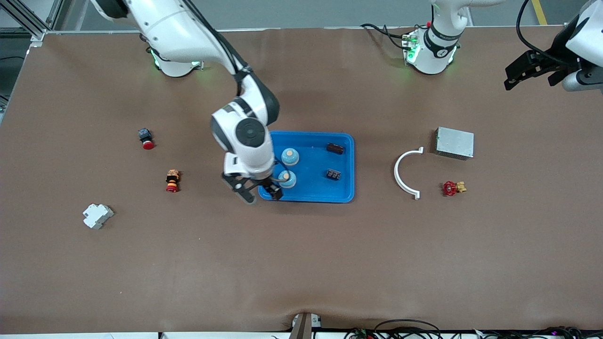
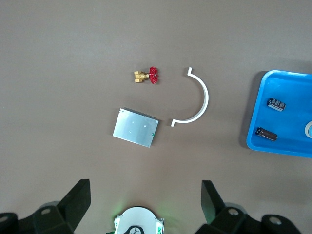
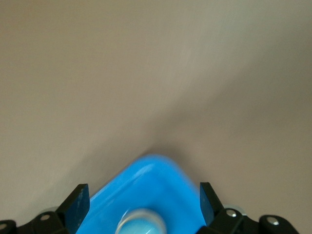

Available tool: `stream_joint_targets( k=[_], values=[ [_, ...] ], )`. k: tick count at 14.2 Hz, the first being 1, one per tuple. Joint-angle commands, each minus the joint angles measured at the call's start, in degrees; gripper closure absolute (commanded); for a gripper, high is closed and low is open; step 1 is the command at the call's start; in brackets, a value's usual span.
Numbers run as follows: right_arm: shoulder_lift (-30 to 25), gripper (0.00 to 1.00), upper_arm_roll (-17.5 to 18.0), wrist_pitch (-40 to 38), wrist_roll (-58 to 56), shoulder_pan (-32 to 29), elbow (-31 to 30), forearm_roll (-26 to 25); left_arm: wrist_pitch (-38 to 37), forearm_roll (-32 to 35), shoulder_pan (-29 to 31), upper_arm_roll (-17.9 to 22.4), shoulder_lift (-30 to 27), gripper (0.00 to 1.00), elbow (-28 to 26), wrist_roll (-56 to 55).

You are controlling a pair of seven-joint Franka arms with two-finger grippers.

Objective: Place electrolytic capacitor and blue bell in tray

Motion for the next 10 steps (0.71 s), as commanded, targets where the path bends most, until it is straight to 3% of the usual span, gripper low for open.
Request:
stream_joint_targets(
  k=[1, 10],
  values=[
    [-3.2, 0.00, 1.1, -3.7, -12.3, -6.8, -1.7, -1.0, 0.6, 0.1, 0.3, -0.9, -1.6, 0.00, -1.2, 0.3],
    [-7.2, 0.00, 1.1, -4.9, -45.9, -23.1, -3.8, -1.0, 0.4, 0.3, 1.9, -0.3, -0.5, 0.00, -1.3, 1.1]
  ],
)
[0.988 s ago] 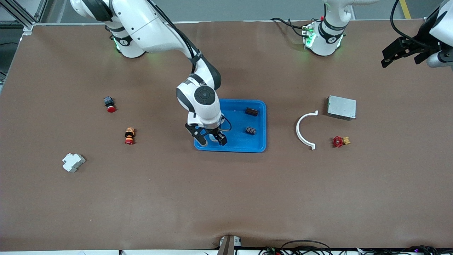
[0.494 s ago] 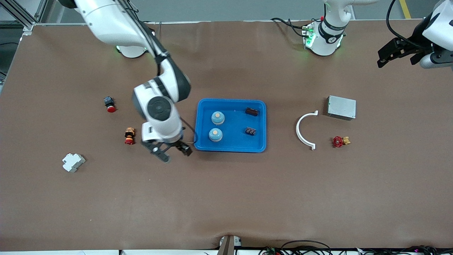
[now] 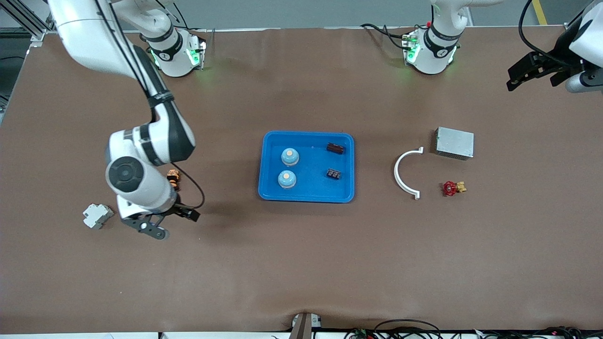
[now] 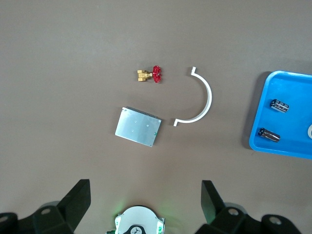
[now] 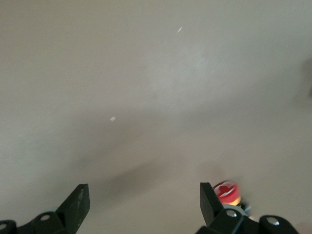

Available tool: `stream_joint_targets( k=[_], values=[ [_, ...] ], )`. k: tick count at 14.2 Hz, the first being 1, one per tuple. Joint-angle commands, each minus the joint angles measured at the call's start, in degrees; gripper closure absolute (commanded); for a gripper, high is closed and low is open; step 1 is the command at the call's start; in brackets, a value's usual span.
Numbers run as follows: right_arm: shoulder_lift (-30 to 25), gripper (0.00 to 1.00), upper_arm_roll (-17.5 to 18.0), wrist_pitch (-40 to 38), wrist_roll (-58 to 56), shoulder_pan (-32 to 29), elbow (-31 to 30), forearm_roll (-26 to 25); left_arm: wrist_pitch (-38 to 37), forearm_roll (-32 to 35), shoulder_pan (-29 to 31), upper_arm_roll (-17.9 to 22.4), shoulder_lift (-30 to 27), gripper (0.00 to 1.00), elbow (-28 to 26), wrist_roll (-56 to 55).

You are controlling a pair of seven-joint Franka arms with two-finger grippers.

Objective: Place electrolytic capacitor and blue bell in tray

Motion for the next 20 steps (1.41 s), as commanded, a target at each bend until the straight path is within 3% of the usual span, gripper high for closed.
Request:
stream_joint_targets(
  k=[1, 8, 11, 13, 15, 20],
  values=[
    [-3.9, 0.00, 1.2, -0.3, -7.7, -4.1, -3.5, -1.0, 0.3, 0.2, 0.4, -0.2, -0.1, 0.00, -0.7, 0.6],
    [-12.8, 0.00, 1.0, -4.0, -29.0, -11.8, -7.6, -0.5, 0.3, 0.2, 1.5, -0.2, 0.3, 0.00, -0.3, 0.0],
    [-16.9, 0.00, -1.1, -8.6, -33.3, -11.8, -7.6, 1.2, 0.2, 0.2, 1.4, -0.6, 0.0, 0.00, -0.2, -0.2],
    [-19.9, 0.00, -4.7, -12.5, -37.3, -11.3, -7.6, 6.4, 0.2, 0.2, 1.4, -0.6, 0.0, 0.00, -0.2, -0.3],
    [-22.7, 0.00, -7.5, -16.2, -41.9, -10.8, -7.4, 8.4, 0.2, 0.2, 1.4, -0.6, -0.1, 0.00, -0.2, -0.3],
    [-27.5, 0.00, -8.3, -23.8, -43.9, -11.1, -4.4, 8.3, -0.3, 0.2, 1.5, -0.6, -0.7, 0.00, -0.3, -0.2]
  ],
)
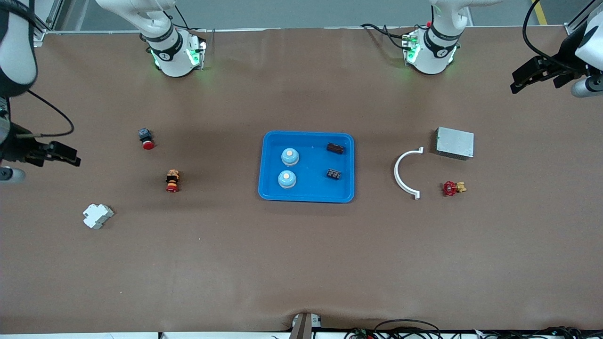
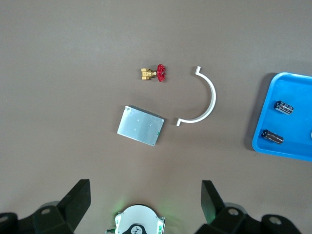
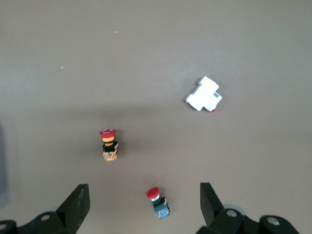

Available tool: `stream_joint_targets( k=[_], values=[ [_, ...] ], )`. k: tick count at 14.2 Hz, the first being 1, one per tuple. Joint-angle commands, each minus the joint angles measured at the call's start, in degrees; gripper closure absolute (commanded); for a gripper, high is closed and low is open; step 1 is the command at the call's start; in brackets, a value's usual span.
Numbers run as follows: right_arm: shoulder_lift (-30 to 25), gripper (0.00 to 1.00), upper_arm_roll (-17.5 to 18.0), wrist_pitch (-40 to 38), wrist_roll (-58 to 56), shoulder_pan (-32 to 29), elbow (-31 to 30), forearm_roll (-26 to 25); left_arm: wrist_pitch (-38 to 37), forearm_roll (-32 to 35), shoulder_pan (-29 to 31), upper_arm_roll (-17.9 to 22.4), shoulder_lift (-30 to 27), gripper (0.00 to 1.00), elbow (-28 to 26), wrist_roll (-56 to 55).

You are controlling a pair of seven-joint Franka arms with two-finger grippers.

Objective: Place electrolytic capacitor and blue bell in tray

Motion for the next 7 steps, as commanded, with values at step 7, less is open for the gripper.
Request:
stream_joint_targets(
  k=[7],
  values=[
    [-5.9, 0.00, 1.0, -5.1, -0.7, -0.1, 1.8, 0.6, -0.3, 0.2, 0.2, -0.8, -1.0, 0.00, -0.4, -0.1]
  ],
)
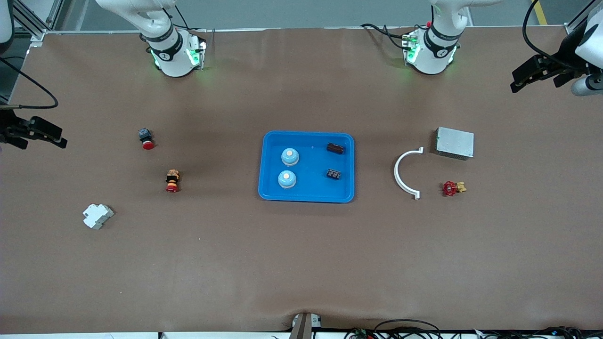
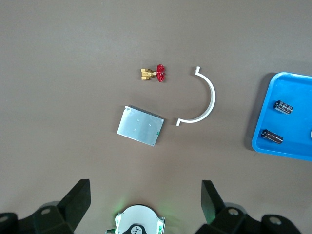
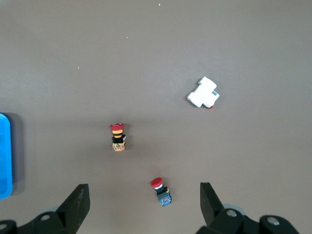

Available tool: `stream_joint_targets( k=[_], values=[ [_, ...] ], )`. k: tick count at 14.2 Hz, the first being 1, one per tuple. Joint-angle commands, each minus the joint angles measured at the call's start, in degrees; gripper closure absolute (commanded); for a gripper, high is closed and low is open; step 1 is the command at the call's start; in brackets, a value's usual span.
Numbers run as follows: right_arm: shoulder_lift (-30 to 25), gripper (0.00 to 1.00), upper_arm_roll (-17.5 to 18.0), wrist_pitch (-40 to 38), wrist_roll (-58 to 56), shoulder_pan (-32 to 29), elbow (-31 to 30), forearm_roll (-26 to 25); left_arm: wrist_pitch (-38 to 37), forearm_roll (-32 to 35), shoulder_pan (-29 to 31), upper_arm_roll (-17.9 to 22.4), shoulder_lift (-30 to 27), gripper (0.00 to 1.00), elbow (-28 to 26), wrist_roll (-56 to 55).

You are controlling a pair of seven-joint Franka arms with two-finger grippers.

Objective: Place electrolytic capacitor and blue bell in tray

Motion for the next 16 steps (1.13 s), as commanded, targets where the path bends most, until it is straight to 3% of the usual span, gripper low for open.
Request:
stream_joint_targets(
  k=[1, 6, 13, 16],
  values=[
    [-1.4, 0.00, 0.9, -1.4, -0.6, -0.3, 0.5, 0.5, -0.3, 0.2, 0.2, -0.6, -0.8, 0.00, -0.3, -0.1],
    [-1.5, 0.00, 3.1, -5.6, -0.2, -0.6, 5.8, -0.2, -0.3, 0.2, 0.0, -0.7, -1.1, 0.00, -0.4, -0.1],
    [-3.2, 0.00, 7.0, -7.4, 2.3, -0.6, 6.8, -3.3, -0.4, 0.2, 0.2, -1.4, -1.1, 0.00, -0.4, -0.2],
    [-3.3, 0.00, 7.0, -7.8, 2.5, -0.7, 6.8, -3.2, -0.6, 0.2, 0.2, -1.4, -1.1, 0.00, -0.4, -0.3]
  ],
)
